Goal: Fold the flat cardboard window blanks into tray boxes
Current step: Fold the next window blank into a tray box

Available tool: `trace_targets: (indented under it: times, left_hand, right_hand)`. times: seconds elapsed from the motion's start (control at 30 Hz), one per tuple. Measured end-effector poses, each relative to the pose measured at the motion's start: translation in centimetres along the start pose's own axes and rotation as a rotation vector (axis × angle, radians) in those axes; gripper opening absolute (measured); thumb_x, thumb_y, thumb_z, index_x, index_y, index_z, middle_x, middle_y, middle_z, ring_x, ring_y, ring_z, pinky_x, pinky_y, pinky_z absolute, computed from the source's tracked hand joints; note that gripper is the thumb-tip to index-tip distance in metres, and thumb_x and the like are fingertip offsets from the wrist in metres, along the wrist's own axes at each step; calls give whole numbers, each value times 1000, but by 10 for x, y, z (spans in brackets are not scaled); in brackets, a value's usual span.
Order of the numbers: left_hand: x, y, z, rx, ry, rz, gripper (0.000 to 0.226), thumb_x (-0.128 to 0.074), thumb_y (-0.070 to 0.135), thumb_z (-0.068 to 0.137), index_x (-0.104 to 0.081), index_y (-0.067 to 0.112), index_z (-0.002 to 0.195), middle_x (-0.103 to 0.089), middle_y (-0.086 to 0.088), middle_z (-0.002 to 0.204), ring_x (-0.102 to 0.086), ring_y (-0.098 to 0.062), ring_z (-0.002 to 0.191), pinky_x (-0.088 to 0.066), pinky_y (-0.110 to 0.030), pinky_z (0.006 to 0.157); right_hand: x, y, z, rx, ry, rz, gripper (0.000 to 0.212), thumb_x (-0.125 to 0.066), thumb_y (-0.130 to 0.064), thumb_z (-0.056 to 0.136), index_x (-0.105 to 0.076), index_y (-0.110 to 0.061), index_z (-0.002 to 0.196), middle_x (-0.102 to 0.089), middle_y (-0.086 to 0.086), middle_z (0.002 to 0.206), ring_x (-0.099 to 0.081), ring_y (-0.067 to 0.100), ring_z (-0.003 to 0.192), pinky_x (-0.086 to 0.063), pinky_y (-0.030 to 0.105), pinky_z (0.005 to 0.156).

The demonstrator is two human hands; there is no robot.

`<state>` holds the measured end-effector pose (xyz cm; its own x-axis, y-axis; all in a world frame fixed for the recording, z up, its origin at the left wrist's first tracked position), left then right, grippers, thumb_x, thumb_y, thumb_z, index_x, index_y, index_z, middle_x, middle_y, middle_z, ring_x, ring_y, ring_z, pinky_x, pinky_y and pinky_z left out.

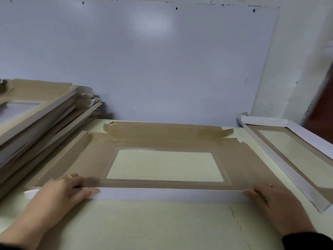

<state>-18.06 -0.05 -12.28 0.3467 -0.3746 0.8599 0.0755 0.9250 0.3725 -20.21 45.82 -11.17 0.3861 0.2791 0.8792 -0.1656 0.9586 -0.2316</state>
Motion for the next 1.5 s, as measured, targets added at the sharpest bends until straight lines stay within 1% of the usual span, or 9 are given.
trace_targets:
  times: [0.2, 0.37, 0.53, 0.73, 0.87, 1.0, 1.1, 1.3, 1.5]
  left_hand:
    - [15, -38, 2, 78, 114, 102, 41, -64, 48, 62, -36, 28, 40, -39, 4, 40, -45, -8, 47, -29, -27, 50]
    - [9, -52, 9, 170, 113, 161, 52, -60, 57, 63, -33, 20, 38, -40, 6, 46, -43, -17, 53, -29, -33, 58]
    - [2, -60, 12, 315, 37, 167, 43, -48, 70, 60, -37, 31, 47, -42, 3, 62, -46, -27, 76, -37, -42, 77]
    - [-3, -60, 14, 436, -56, 307, 42, -50, 73, 66, -46, 31, 63, -46, 0, 78, -47, -28, 98, -29, -37, 87]
    - [-2, -45, 15, 389, 2, 273, 28, -60, 58, 77, -57, 31, 82, -58, -4, 95, -48, -28, 109, -19, -37, 99]
    - [-14, -25, 15, 294, -17, 305, 27, -48, 38, 92, -58, 31, 116, -56, 1, 123, -42, -23, 125, -8, -36, 108]
    - [-27, 1, 15, 190, -44, 187, 33, -38, 26, 97, -51, 30, 127, -50, 5, 134, -41, -20, 127, -17, -38, 109]
    - [-59, 53, 11, 211, -145, 253, 54, -19, 60, 92, -20, 41, 143, -17, 6, 154, -6, -18, 143, -3, -39, 114]
    - [-83, 82, 14, 198, -226, 339, 57, -19, 63, 90, -17, 42, 143, -13, 2, 155, -3, -22, 143, 0, -46, 114]
  right_hand:
    - [8, 18, 3, -43, 42, -104, 37, -71, -26, 81, -55, -19, 48, -27, -10, 38, -33, 14, 45, -24, 33, 64]
    - [-5, 50, 5, -264, -158, -394, 34, -39, -63, 84, -47, -41, 60, -46, -11, 53, -42, 10, 67, -30, 27, 87]
    - [3, 56, 8, -314, 16, -240, 47, -50, -64, 77, -48, -25, 50, -50, -8, 48, -45, 17, 63, -29, 32, 76]
    - [-7, 59, 13, -351, -40, -218, 41, -46, -64, 81, -62, -26, 76, -59, -3, 76, -53, 20, 84, -27, 33, 76]
    - [-12, 61, 16, -382, -56, -156, 39, -50, -62, 80, -58, -23, 79, -55, 1, 83, -51, 25, 92, -25, 34, 75]
    - [-17, 62, 18, -412, -100, -176, 40, -51, -63, 79, -55, -23, 79, -49, 0, 82, -49, 25, 94, -30, 35, 78]
    - [-19, 63, 18, -424, -108, -158, 38, -54, -62, 77, -54, -24, 81, -45, 0, 85, -49, 26, 98, -30, 36, 85]
    - [-29, 64, 17, -426, -147, -144, 37, -54, -62, 78, -55, -30, 98, -54, 1, 115, -45, 25, 115, -18, 39, 106]
    - [-36, 41, 17, -290, -202, -321, 47, -28, -51, 94, -33, -34, 137, -27, -9, 150, -14, 13, 140, 0, 40, 113]
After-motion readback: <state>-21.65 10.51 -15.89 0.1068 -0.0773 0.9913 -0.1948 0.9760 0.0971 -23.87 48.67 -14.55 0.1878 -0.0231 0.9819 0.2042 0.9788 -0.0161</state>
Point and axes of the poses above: each hand's wrist, its own z-axis towards the middle knuckle, its own x-axis out of the back of the hand, y = z × x, the point moved 9 cm from there along z, towards the middle knuckle
